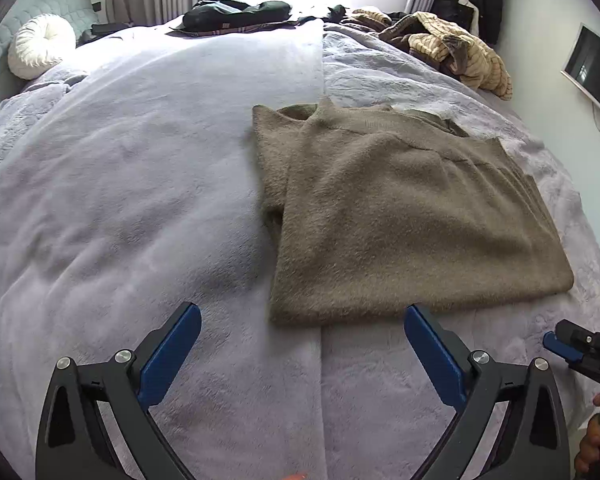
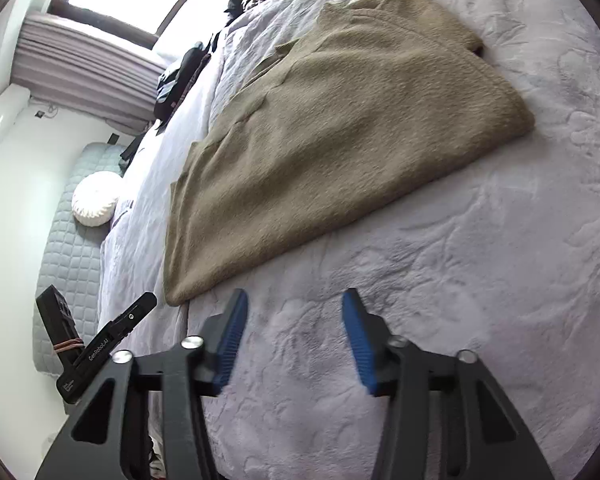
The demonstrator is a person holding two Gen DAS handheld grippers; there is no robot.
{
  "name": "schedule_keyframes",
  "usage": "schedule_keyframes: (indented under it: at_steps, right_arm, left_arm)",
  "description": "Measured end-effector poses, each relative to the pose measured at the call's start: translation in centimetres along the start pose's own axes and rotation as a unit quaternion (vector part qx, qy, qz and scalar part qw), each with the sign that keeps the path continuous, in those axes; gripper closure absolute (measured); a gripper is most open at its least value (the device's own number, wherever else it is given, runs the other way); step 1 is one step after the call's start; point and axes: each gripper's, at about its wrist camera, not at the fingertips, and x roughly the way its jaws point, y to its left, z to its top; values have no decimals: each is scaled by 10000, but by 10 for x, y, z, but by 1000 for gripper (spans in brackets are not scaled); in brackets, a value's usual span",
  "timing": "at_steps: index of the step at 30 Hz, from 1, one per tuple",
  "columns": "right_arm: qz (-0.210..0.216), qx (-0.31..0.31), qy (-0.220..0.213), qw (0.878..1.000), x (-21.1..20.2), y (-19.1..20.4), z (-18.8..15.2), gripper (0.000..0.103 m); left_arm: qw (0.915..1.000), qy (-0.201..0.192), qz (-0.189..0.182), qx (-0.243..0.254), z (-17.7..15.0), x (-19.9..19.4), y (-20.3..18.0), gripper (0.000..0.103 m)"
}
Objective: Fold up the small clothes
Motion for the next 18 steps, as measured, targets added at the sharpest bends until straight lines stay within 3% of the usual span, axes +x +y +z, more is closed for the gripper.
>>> schedule_keyframes:
  at_steps: [6, 18]
  right_arm:
    - [5, -106, 132, 9999, 9, 12, -8, 41]
    - [-52, -194, 404, 9990, 27, 24, -14, 40]
  left_arm:
    - [9999, 33, 117, -50, -6, -1, 8, 1]
    - [9991, 209, -155, -339, -13, 4, 24, 1]
